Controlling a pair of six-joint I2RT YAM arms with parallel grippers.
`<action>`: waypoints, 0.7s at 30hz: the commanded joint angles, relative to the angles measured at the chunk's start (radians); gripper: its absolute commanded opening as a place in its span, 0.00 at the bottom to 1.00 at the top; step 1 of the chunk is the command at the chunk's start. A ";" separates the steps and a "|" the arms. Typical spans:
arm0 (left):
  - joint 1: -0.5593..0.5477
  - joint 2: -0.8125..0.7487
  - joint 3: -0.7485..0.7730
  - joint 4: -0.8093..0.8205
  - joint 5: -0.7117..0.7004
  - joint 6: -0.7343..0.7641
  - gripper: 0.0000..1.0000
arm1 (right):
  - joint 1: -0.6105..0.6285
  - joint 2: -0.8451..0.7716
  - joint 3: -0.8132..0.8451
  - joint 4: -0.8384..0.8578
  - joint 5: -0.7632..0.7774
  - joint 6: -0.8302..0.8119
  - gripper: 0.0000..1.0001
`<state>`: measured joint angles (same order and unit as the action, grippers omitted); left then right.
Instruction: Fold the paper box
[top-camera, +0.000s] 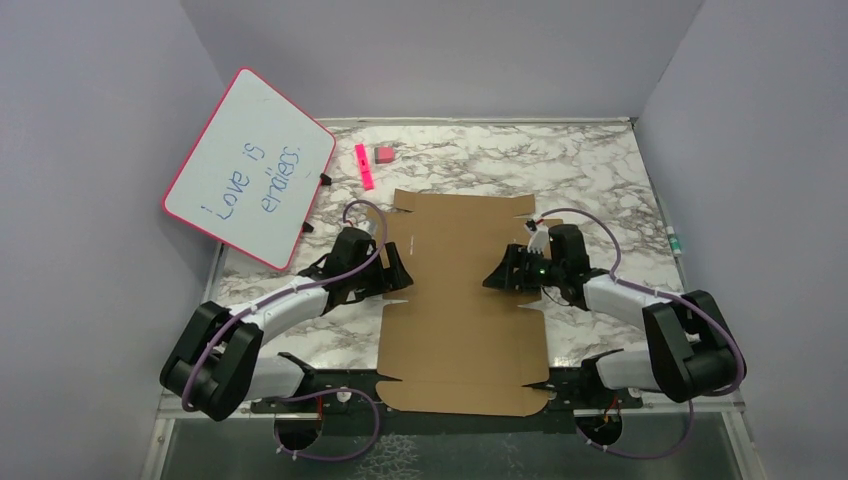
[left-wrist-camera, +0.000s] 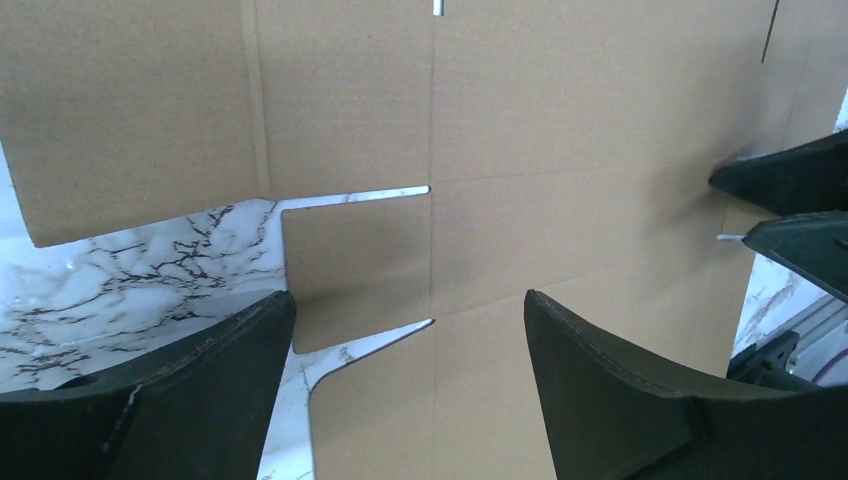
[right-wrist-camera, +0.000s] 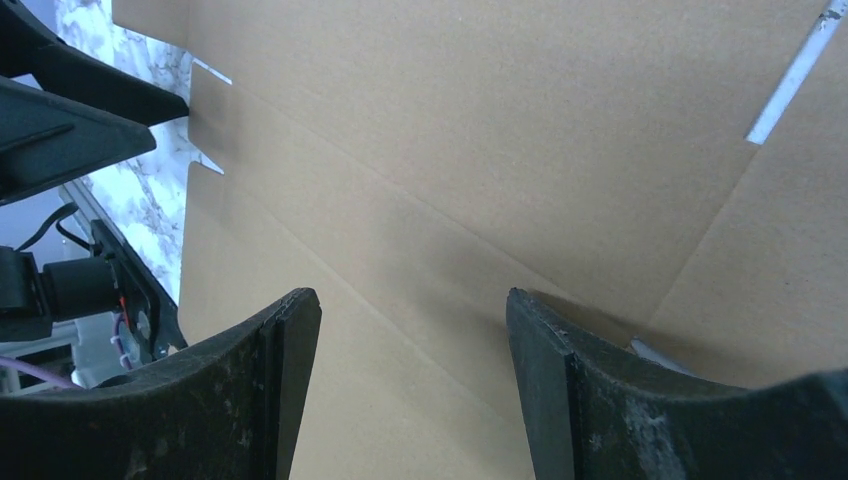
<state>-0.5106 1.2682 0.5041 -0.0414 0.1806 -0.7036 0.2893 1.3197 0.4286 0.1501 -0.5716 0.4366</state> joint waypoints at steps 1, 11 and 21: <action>-0.003 0.013 -0.020 0.008 0.077 -0.031 0.85 | 0.011 0.032 -0.024 0.093 0.011 0.009 0.74; -0.015 -0.073 -0.012 0.017 0.123 -0.086 0.79 | 0.015 0.090 -0.034 0.116 0.045 0.014 0.74; -0.066 -0.064 0.032 0.021 0.130 -0.103 0.79 | 0.019 0.106 -0.028 0.120 0.064 0.030 0.73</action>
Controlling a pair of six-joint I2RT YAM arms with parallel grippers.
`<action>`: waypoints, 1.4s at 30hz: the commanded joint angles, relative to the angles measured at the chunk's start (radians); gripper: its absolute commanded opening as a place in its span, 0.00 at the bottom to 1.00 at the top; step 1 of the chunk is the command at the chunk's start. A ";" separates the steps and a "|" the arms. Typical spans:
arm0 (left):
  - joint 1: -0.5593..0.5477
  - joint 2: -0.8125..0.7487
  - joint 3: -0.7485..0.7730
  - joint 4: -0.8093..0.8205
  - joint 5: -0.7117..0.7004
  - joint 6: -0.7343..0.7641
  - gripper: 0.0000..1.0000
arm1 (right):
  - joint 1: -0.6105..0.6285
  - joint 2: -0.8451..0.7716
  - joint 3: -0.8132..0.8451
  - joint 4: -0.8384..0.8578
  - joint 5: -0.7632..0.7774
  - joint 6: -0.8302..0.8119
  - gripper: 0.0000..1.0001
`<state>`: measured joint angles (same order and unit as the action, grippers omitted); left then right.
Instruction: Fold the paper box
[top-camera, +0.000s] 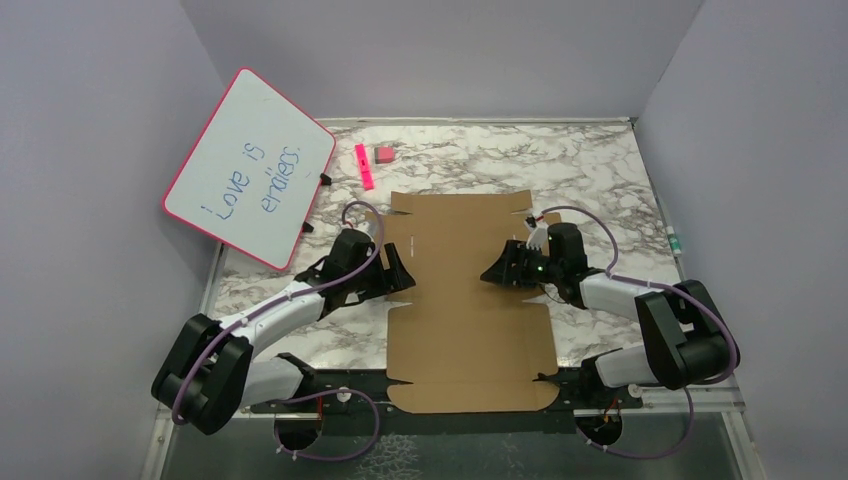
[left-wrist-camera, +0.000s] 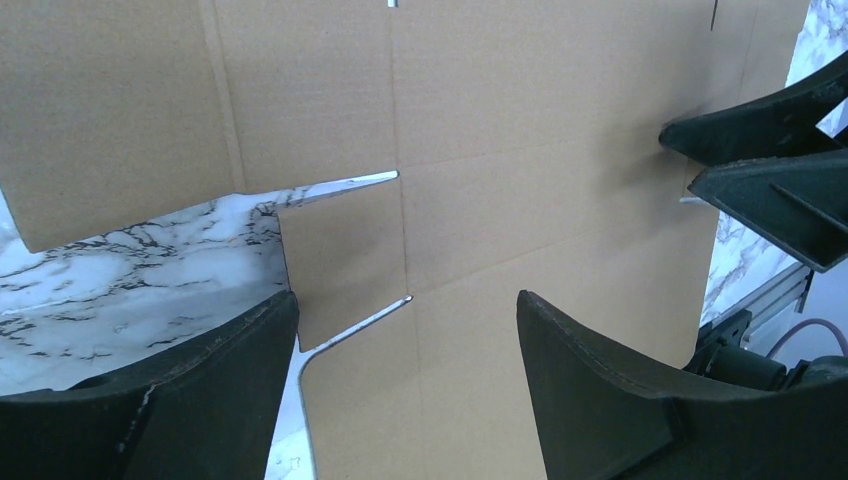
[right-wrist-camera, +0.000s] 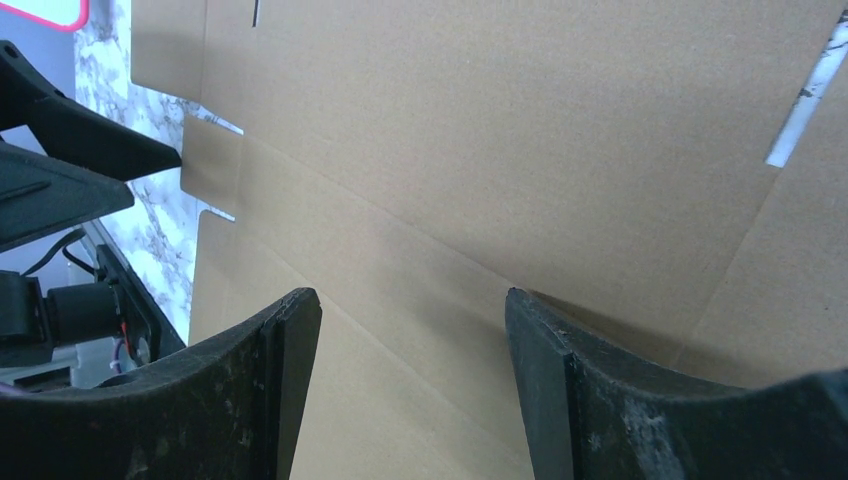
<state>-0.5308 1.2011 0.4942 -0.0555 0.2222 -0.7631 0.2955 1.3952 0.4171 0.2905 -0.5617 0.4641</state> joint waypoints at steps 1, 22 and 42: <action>-0.049 0.004 0.045 0.035 0.087 -0.044 0.79 | 0.013 0.030 -0.017 -0.021 0.056 0.003 0.73; -0.178 0.054 0.169 0.050 0.039 -0.064 0.79 | 0.015 0.030 -0.015 -0.025 0.078 0.008 0.73; 0.102 -0.031 -0.012 0.081 0.117 0.036 0.86 | 0.014 0.021 -0.017 -0.031 0.080 0.001 0.73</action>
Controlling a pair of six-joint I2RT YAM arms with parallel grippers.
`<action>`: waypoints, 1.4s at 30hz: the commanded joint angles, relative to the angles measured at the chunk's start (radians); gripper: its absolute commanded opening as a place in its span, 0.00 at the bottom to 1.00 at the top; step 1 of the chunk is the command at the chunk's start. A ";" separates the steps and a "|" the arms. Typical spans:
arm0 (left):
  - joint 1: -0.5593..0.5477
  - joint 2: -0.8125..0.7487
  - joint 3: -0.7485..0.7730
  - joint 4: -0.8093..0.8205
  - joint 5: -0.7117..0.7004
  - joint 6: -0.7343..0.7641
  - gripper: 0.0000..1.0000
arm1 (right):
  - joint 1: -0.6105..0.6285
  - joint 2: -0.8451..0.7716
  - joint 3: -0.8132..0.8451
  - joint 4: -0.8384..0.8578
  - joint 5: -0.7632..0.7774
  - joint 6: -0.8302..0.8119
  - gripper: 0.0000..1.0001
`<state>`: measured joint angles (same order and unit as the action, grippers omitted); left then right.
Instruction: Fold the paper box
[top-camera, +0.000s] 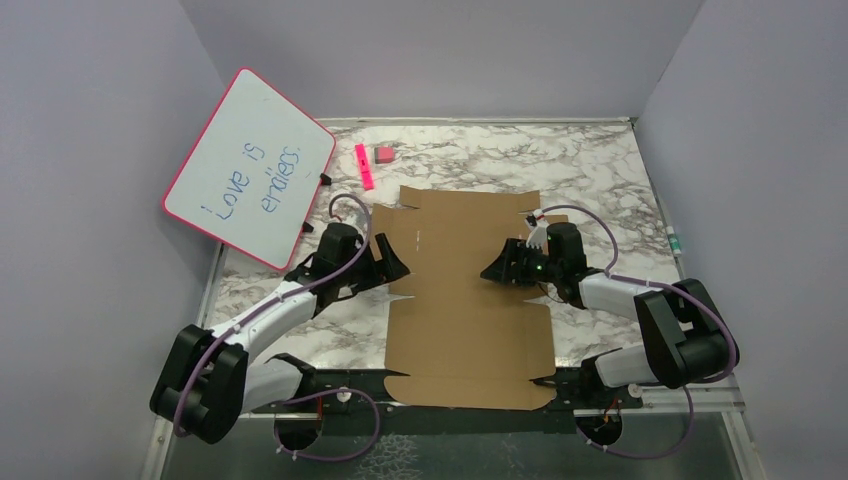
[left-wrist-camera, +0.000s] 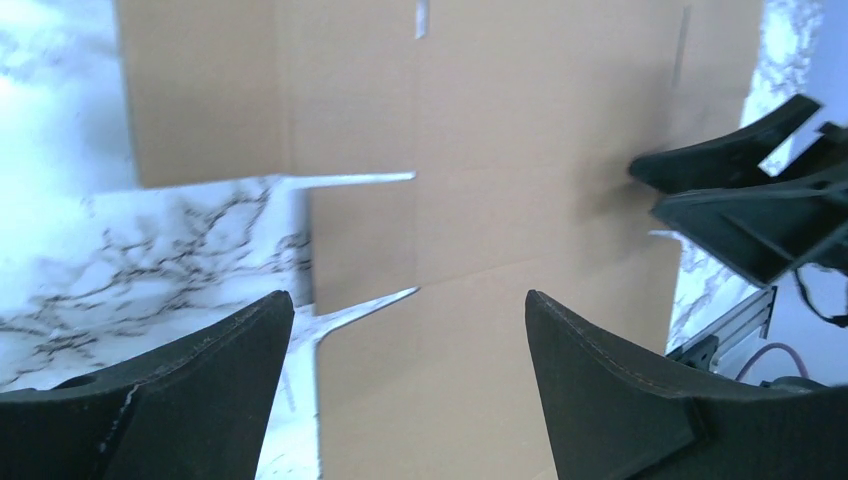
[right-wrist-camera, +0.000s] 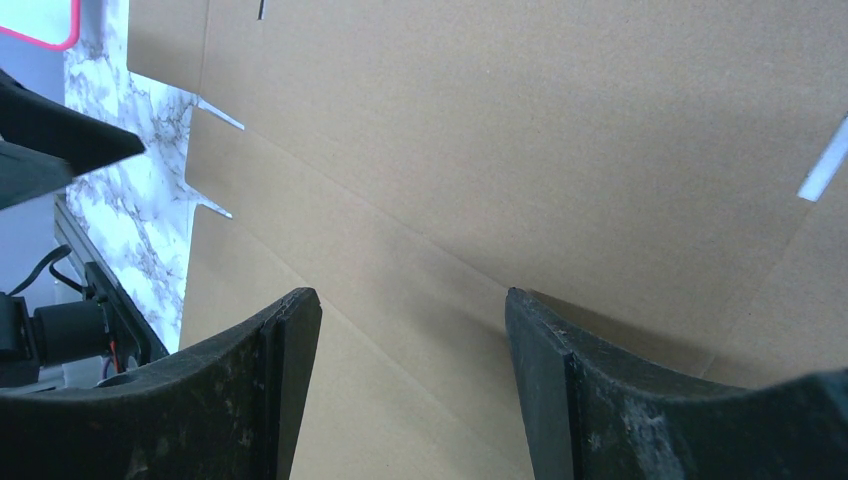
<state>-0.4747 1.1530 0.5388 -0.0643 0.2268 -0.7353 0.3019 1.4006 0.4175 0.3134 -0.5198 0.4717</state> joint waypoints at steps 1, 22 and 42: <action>0.053 0.026 -0.066 0.110 0.123 0.007 0.86 | 0.009 0.016 -0.017 -0.055 0.038 -0.007 0.73; 0.030 0.131 -0.073 0.266 0.251 -0.027 0.67 | 0.008 0.033 -0.008 -0.051 0.034 -0.007 0.73; -0.208 0.221 0.076 0.183 0.065 -0.007 0.66 | 0.008 0.028 -0.009 -0.053 0.037 -0.007 0.73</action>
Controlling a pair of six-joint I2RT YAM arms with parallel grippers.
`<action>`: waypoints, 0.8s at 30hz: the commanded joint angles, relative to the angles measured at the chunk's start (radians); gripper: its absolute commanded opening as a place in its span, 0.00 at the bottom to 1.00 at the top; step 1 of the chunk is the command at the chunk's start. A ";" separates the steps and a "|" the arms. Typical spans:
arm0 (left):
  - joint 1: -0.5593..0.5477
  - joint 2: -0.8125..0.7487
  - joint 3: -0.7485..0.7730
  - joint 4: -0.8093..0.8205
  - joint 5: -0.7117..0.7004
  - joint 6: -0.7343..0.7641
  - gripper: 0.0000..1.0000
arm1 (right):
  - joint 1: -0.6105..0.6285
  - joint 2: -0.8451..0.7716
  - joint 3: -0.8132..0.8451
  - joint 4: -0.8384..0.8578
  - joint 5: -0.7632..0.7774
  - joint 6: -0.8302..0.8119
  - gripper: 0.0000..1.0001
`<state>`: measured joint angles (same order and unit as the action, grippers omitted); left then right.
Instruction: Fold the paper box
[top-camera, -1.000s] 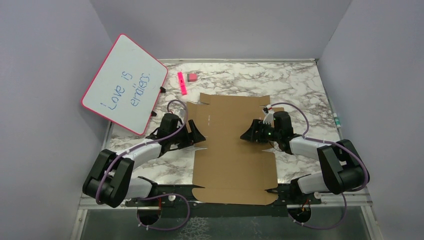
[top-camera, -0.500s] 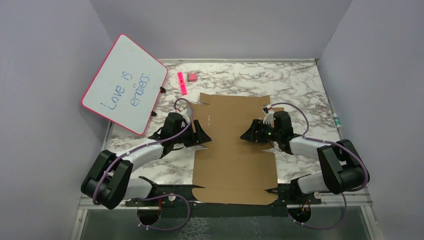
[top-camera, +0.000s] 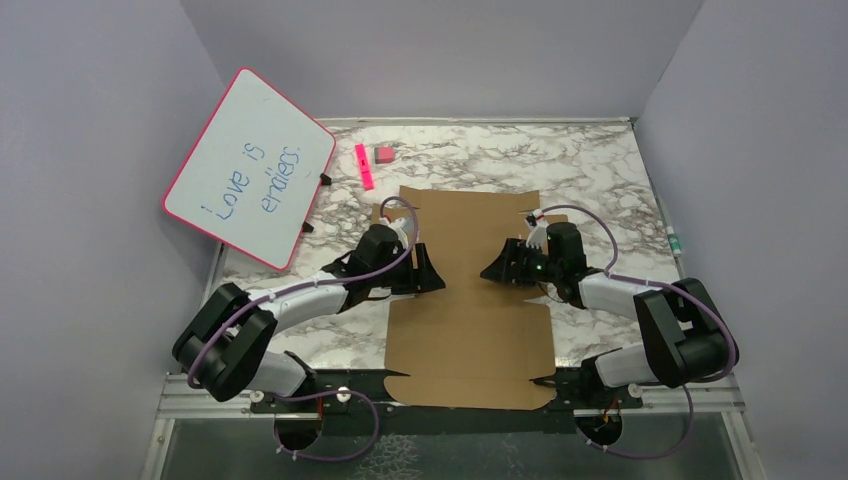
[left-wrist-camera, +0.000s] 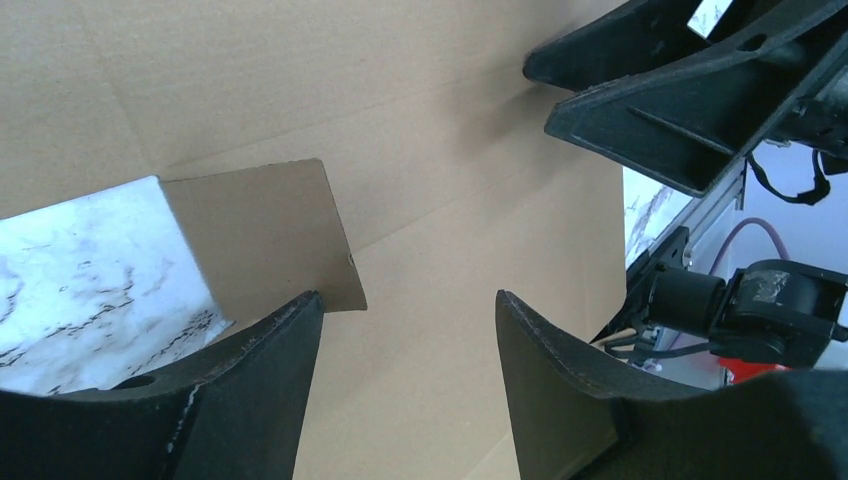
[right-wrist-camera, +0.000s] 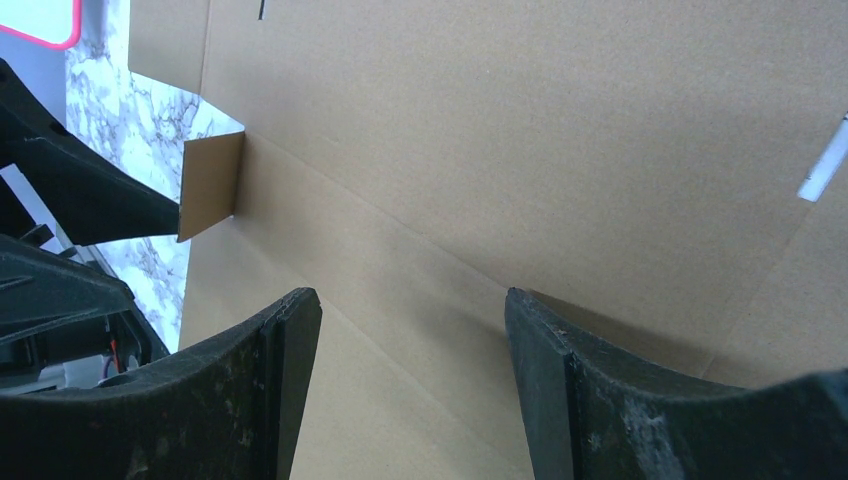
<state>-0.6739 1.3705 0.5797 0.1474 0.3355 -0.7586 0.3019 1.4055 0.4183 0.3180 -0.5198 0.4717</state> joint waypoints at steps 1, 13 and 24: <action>-0.008 -0.008 0.048 -0.055 -0.056 0.029 0.67 | 0.008 0.022 -0.012 -0.056 0.037 -0.008 0.73; 0.243 -0.119 0.240 -0.406 -0.075 0.241 0.77 | 0.008 -0.011 0.001 -0.071 0.006 -0.017 0.74; 0.446 0.127 0.576 -0.612 -0.016 0.447 0.78 | 0.007 -0.041 0.155 -0.163 0.021 -0.075 0.75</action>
<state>-0.2623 1.3815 1.0508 -0.3618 0.2684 -0.4213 0.3023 1.3685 0.5121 0.2008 -0.5190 0.4370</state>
